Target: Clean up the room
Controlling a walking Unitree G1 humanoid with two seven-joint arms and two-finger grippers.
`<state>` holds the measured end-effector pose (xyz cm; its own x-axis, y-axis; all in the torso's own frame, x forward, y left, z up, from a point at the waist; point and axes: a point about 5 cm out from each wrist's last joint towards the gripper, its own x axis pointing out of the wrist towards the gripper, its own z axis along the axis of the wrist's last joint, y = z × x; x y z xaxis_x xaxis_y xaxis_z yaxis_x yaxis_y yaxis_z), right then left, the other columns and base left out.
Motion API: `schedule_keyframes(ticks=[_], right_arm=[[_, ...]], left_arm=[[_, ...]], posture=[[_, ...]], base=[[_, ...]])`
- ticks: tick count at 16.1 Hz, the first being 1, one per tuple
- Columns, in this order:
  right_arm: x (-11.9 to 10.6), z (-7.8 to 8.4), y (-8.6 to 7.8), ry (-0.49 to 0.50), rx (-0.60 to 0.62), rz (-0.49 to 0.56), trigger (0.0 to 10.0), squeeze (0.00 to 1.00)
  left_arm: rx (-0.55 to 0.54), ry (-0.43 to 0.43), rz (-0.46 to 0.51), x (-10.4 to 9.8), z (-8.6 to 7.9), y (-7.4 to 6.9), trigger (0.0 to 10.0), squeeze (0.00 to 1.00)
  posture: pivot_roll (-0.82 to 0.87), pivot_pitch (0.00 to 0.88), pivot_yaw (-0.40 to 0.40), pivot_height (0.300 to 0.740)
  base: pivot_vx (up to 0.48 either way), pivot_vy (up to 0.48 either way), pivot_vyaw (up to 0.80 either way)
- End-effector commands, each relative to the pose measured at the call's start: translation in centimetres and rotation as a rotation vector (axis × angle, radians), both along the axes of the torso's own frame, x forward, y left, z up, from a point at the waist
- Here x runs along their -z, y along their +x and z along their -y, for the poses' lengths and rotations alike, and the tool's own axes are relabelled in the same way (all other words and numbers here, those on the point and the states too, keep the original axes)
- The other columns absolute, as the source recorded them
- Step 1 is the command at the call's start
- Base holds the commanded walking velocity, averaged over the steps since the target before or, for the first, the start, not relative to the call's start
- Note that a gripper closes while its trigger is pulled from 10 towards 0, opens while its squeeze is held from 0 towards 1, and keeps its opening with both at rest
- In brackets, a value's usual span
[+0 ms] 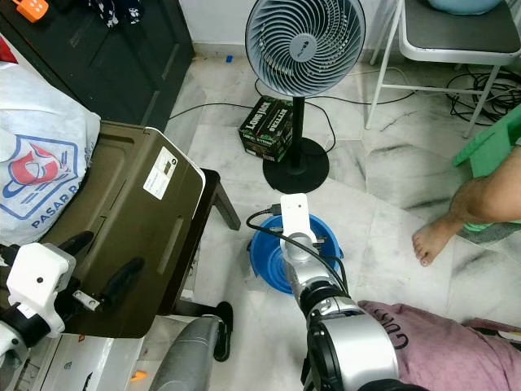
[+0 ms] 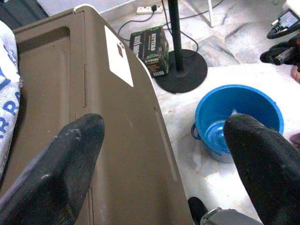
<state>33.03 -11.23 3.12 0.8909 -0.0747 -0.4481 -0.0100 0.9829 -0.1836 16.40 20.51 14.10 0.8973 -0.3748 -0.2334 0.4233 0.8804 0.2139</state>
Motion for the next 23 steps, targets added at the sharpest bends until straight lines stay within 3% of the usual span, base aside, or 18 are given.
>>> schedule_keyframes(ticks=[1, 7, 10, 15, 18, 23], right_arm=[[0.2, -0.4, -0.2, 0.015, -0.001, -0.008, 10.0, 1.00], [-0.1, -1.8, -0.3, 0.087, -0.102, 0.017, 10.0, 1.00], [-0.4, -2.5, -1.1, 0.121, -0.253, 0.068, 10.0, 1.00], [-2.2, 1.6, -2.2, 0.126, -0.263, 0.166, 10.0, 1.00], [-3.0, 2.7, -4.0, 0.149, -0.287, 0.222, 10.0, 1.00], [-4.6, 4.4, -6.0, 0.121, -0.307, 0.280, 10.0, 1.00]], left_arm=[[-0.012, 0.014, -0.032, 0.6, -0.3, -0.2, 10.0, 0.00], [-0.007, -0.008, 0.008, 1.0, 0.3, 1.0, 10.0, 0.00], [-0.006, -0.045, 0.053, 1.4, 1.2, 2.4, 10.0, 0.00], [-0.009, -0.111, 0.119, 2.0, 3.1, 5.2, 10.0, 0.00], [-0.003, -0.136, 0.149, 1.3, 4.3, 4.8, 10.0, 0.00], [-0.033, -0.178, 0.203, 1.2, 5.2, 6.4, 10.0, 0.00]], posture=[[0.34, 0.292, 0.127, 0.740], [0.27, 0.252, 0.097, 0.740], [0.19, 0.208, 0.057, 0.740], [0.06, 0.137, 0.033, 0.740], [0.01, 0.094, 0.029, 0.740], [-0.04, 0.065, 0.013, 0.740]], base=[[0.000, 0.000, 0.00], [0.000, 0.000, 0.00], [0.000, 0.000, 0.00], [0.000, 0.000, 0.00], [0.000, 0.000, 0.00], [0.000, 0.000, 0.00]])
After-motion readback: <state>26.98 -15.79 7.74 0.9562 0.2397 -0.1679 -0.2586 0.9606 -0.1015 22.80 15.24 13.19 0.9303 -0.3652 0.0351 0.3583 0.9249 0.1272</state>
